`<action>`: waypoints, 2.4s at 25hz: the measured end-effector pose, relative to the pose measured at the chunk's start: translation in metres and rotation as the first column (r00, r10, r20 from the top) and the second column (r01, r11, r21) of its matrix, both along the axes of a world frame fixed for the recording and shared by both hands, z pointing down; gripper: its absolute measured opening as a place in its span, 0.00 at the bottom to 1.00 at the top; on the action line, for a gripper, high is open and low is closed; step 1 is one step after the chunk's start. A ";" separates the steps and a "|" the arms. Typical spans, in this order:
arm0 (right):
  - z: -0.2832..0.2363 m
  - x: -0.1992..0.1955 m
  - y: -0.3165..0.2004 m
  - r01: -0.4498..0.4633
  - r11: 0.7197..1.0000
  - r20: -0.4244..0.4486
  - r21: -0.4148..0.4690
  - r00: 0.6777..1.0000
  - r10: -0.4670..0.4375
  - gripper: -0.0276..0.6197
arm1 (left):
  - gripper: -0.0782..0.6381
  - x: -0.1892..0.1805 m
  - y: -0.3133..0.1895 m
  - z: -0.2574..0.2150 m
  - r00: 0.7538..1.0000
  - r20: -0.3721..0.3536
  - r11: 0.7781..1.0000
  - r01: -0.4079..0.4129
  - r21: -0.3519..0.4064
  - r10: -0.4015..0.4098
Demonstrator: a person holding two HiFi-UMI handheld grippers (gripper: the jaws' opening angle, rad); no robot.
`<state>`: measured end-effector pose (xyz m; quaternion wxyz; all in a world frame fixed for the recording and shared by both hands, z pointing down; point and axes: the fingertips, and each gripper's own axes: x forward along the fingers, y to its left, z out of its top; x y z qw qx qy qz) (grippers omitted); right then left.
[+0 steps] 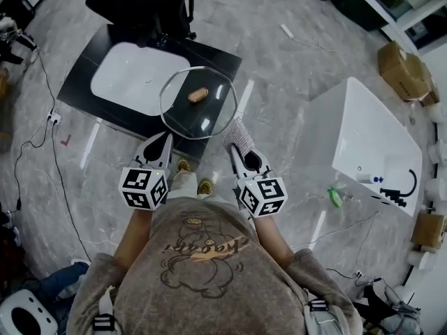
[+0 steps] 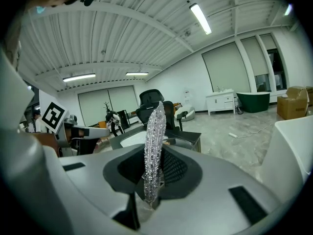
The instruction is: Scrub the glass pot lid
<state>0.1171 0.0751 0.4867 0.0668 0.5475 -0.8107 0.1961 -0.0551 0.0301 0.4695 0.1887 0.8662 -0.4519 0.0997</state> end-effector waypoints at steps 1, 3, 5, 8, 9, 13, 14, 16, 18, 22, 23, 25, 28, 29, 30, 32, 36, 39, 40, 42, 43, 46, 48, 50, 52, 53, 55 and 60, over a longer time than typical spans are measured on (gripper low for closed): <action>0.000 0.000 -0.006 -0.005 1.000 0.000 -0.001 1.000 0.005 0.17 | 0.13 0.000 -0.006 0.002 1.000 0.003 1.000 -0.007 -0.003 0.007; 0.002 0.000 -0.018 -0.019 1.000 0.002 -0.005 1.000 0.019 0.17 | 0.13 0.002 -0.020 0.005 1.000 0.013 1.000 -0.026 -0.009 0.026; 0.003 0.000 -0.027 -0.030 0.999 0.006 -0.009 1.000 0.030 0.17 | 0.13 0.005 -0.031 0.010 0.998 0.031 0.999 -0.049 -0.012 0.050; 0.006 -0.002 -0.042 -0.034 0.999 0.001 -0.012 0.999 0.034 0.17 | 0.13 0.010 -0.049 0.015 0.994 0.068 0.996 -0.089 -0.009 0.090; 0.006 -0.003 -0.046 -0.034 0.999 0.001 -0.012 0.999 0.034 0.17 | 0.14 0.013 -0.054 0.016 0.992 0.077 0.995 -0.104 -0.008 0.104; 0.005 -0.002 -0.059 -0.046 0.999 0.007 -0.011 0.999 0.046 0.17 | 0.45 0.030 -0.074 0.017 0.981 0.078 0.984 -0.175 -0.009 0.175; 0.005 0.000 -0.062 -0.053 0.999 0.007 -0.012 0.999 0.053 0.17 | 0.45 0.034 -0.078 0.018 0.977 0.089 0.981 -0.193 -0.006 0.193; 0.006 0.002 -0.066 -0.067 0.998 0.009 -0.018 0.998 0.067 0.17 | 0.45 0.041 -0.086 0.022 0.967 0.119 0.975 -0.224 -0.009 0.223; 0.008 0.006 -0.068 -0.082 0.996 0.011 -0.024 0.997 0.082 0.17 | 0.45 0.048 -0.092 0.031 0.955 0.146 0.966 -0.256 -0.024 0.256; 0.012 0.011 -0.072 -0.110 0.993 0.012 -0.037 0.994 0.110 0.17 | 0.45 0.064 -0.107 0.057 0.923 0.210 0.946 -0.320 -0.053 0.323; 0.013 0.013 -0.074 -0.116 0.992 0.011 -0.041 0.993 0.117 0.17 | 0.45 0.069 -0.112 0.064 0.913 0.227 0.941 -0.334 -0.060 0.339; 0.014 0.017 -0.077 -0.129 0.990 0.011 -0.049 0.992 0.129 0.17 | 0.45 0.079 -0.123 0.080 0.892 0.266 0.930 -0.359 -0.077 0.366; 0.015 0.020 -0.079 -0.144 0.988 0.008 -0.058 0.989 0.145 0.17 | 0.45 0.091 -0.138 0.109 0.860 0.317 0.916 -0.383 -0.119 0.400; 0.016 0.021 -0.080 -0.150 0.987 0.007 -0.060 0.989 0.151 0.17 | 0.45 0.094 -0.143 0.120 0.850 0.332 0.912 -0.387 -0.134 0.410; 0.017 0.022 -0.080 -0.156 0.986 0.007 -0.061 0.988 0.157 0.17 | 0.45 0.097 -0.147 0.131 0.840 0.347 0.909 -0.390 -0.149 0.417; 0.019 0.023 -0.080 -0.171 0.983 0.007 -0.067 0.985 0.172 0.17 | 0.45 0.099 -0.157 0.152 0.822 0.378 0.905 -0.388 -0.176 0.426; 0.023 0.029 -0.079 -0.201 0.976 0.005 -0.087 0.979 0.202 0.17 | 0.44 0.101 -0.167 0.169 0.810 0.388 0.898 -0.383 -0.217 0.440; 0.029 0.037 -0.080 -0.215 0.971 -0.001 -0.105 0.976 0.216 0.17 | 0.39 0.103 -0.166 0.170 0.807 0.376 0.889 -0.392 -0.235 0.455; 0.032 0.039 -0.081 -0.215 0.970 -0.004 -0.112 0.976 0.216 0.17 | 0.39 0.104 -0.165 0.170 0.807 0.373 0.888 -0.394 -0.237 0.458; 0.039 0.044 -0.087 -0.202 0.971 -0.008 -0.129 0.979 0.203 0.17 | 0.39 0.106 -0.164 0.169 0.808 0.366 0.886 -0.398 -0.239 0.461; 0.043 0.045 -0.091 -0.187 0.972 -0.008 -0.139 0.982 0.188 0.17 | 0.39 0.107 -0.165 0.169 0.810 0.363 0.886 -0.399 -0.238 0.462; 0.055 0.046 -0.111 -0.119 0.979 -0.008 -0.167 0.993 0.119 0.17 | 0.39 0.108 -0.166 0.169 0.817 0.358 0.890 -0.391 -0.233 0.452; 0.061 0.044 -0.128 -0.064 0.982 -0.013 -0.179 0.998 0.062 0.17 | 0.39 0.109 -0.166 0.169 0.820 0.358 0.893 -0.387 -0.229 0.447; 0.063 0.038 -0.148 0.001 0.983 -0.022 -0.182 1.000 -0.006 0.17 | 0.39 0.110 -0.165 0.169 0.821 0.356 0.894 -0.385 -0.229 0.445; 0.064 0.027 -0.172 0.083 0.980 -0.040 -0.182 0.995 -0.092 0.17 | 0.39 0.110 -0.165 0.169 0.825 0.351 0.895 -0.383 -0.228 0.442; 0.064 0.020 -0.186 0.131 0.974 -0.050 -0.182 0.988 -0.143 0.17 | 0.39 0.110 -0.165 0.170 0.828 0.348 0.897 -0.380 -0.226 0.439; 0.064 0.002 -0.213 0.236 0.953 -0.071 -0.189 0.965 -0.253 0.17 | 0.39 0.109 -0.167 0.170 0.834 0.343 0.900 -0.376 -0.220 0.432; 0.071 -0.061 -0.263 0.510 0.822 -0.095 -0.255 0.832 -0.546 0.17 | 0.39 0.109 -0.167 0.170 0.842 0.339 0.907 -0.370 -0.203 0.419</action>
